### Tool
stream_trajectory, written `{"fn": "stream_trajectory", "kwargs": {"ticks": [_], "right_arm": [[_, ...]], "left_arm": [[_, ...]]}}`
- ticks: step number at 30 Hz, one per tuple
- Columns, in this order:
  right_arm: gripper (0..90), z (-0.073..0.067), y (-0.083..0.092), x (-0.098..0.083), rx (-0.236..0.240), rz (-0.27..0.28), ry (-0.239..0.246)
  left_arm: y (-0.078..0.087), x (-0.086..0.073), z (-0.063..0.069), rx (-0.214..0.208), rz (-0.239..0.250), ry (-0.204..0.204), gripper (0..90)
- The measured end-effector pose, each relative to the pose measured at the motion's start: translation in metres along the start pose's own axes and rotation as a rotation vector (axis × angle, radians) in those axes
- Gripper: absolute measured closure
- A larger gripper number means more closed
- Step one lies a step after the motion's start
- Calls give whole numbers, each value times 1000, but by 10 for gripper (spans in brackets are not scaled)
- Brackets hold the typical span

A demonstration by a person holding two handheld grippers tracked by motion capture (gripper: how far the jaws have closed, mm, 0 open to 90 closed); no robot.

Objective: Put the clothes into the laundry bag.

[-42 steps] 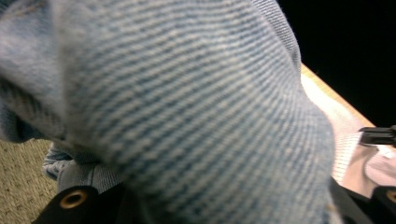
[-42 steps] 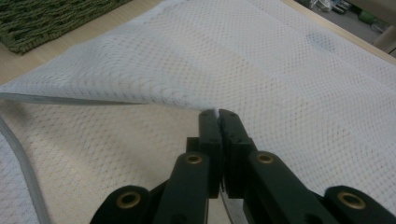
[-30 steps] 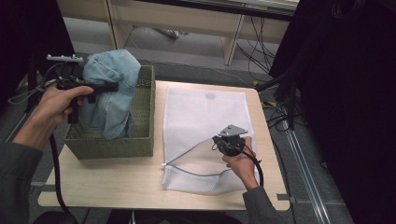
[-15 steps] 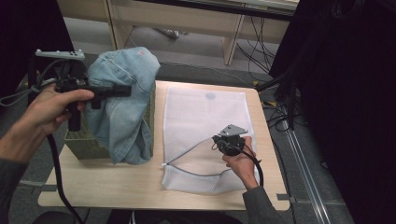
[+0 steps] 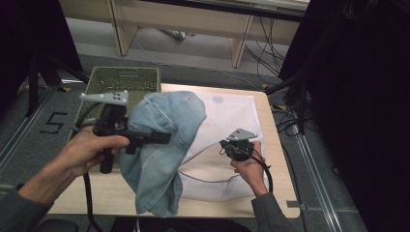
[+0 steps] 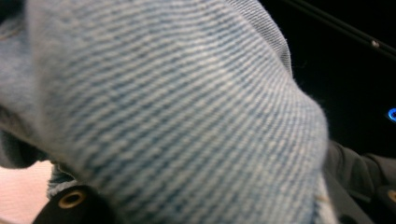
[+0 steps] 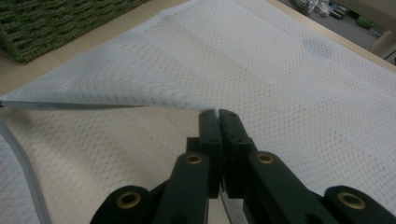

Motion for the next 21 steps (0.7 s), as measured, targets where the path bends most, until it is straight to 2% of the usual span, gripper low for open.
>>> {"fn": "stream_trajectory", "kwargs": {"ticks": [3,4,5,7,12,16,19,21], "right_arm": [[897,1,1,1,-4,6,9],[898,0,2,1,6,-8,-1],[898,3,1,2,-6,19,26],[899,3,3,3,7,18,11],[900,6,8,6,-1,41,11],[900,6,15,14,-11,73,19],[900,6,20,20,-16,84,19],[900,5,23,23,-18,97,22]], "left_arm": [[-15,-12,12,-29,-31,-9,645],[-21,-17,15,-42,-45,-20,644],[-27,-22,16,-42,-57,-27,644],[-40,-32,17,-62,-81,-18,643],[-72,-57,11,-64,-135,-21,642],[-95,-72,3,-37,-191,-7,641],[-114,-82,-2,-15,-228,-37,639],[-127,-88,-8,-22,-254,-37,637]]}}
Point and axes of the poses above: each handheld gripper's, and its own axes: y roughly backward along the jaws, x roughly out of its top, z roughly to its right, the point moved 5 cm from there along -y, roughly forward along the jaws, and after that the axes turned 11 degrees about x, right-handed, at the moved point
